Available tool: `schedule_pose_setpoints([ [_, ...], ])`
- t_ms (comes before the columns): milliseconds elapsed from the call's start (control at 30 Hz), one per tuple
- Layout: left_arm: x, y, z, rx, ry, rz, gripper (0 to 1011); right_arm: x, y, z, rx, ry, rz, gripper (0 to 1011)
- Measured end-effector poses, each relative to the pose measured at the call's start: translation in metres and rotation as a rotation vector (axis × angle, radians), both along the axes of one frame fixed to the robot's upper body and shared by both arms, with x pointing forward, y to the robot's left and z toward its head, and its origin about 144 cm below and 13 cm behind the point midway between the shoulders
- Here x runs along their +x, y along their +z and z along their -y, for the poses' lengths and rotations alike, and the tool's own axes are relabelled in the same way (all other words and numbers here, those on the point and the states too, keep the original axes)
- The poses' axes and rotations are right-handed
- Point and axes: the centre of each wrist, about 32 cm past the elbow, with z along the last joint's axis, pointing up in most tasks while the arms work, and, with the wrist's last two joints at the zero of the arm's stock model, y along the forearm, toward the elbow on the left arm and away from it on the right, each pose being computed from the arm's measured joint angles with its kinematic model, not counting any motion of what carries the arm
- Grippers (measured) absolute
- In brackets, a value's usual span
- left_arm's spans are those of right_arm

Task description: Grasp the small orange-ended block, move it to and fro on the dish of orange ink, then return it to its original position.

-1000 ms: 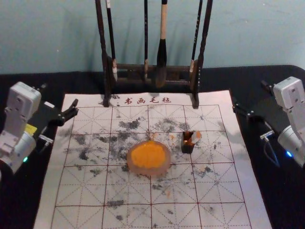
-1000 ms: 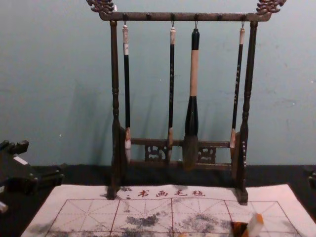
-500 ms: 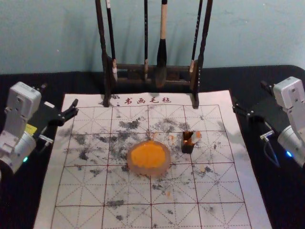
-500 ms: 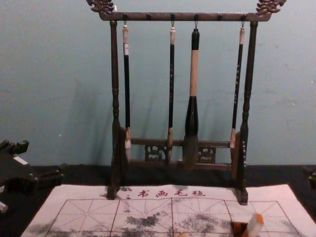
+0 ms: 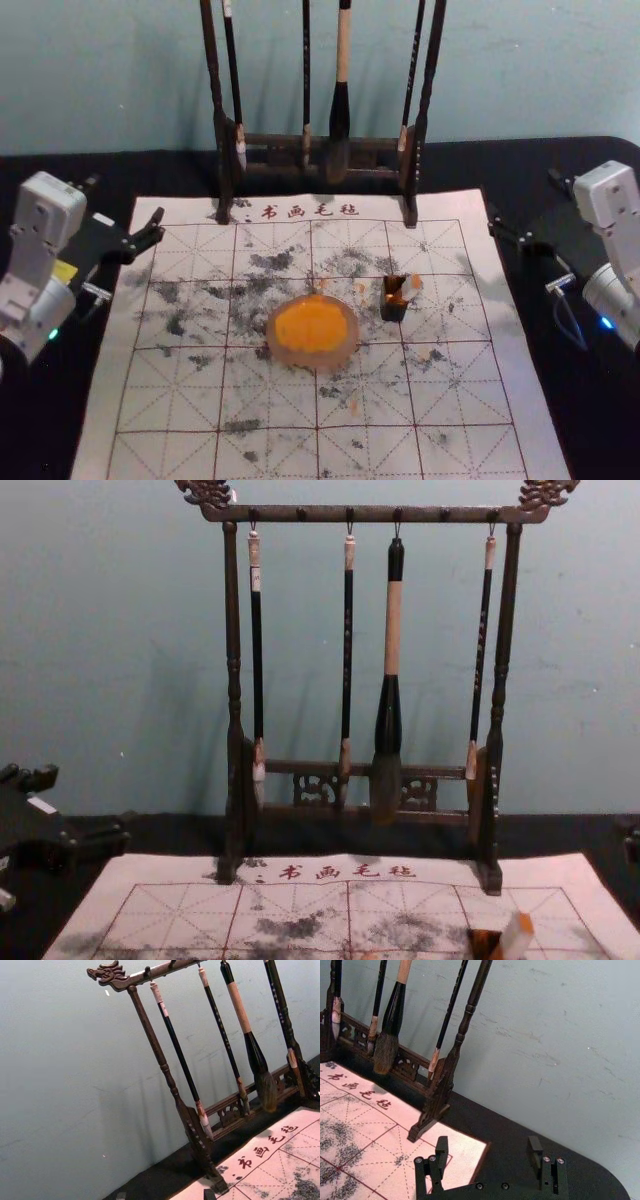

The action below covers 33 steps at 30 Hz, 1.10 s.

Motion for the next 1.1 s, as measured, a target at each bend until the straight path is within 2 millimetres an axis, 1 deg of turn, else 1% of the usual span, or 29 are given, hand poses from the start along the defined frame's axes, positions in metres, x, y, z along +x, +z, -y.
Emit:
schedule_pose_setpoints([
  [567, 0.0, 0.0, 0.0, 0.0, 0.0, 0.0, 1001, -0.001, 0.0, 0.0, 0.003, 0.002, -0.002, 1002],
  [700, 0.0, 0.0, 0.0, 0.0, 0.0, 0.0, 1001, -0.009, -0.001, -0.003, 0.031, 0.02, -0.027, 1000],
  [833, 0.0, 0.0, 0.0, 0.0, 0.0, 0.0, 1001, -0.021, -0.003, -0.007, 0.064, 0.041, -0.075, 1000],
  [1100, 0.0, 0.0, 0.0, 0.0, 0.0, 0.0, 1001, -0.053, -0.007, -0.023, 0.131, 0.128, -0.211, 1002],
])
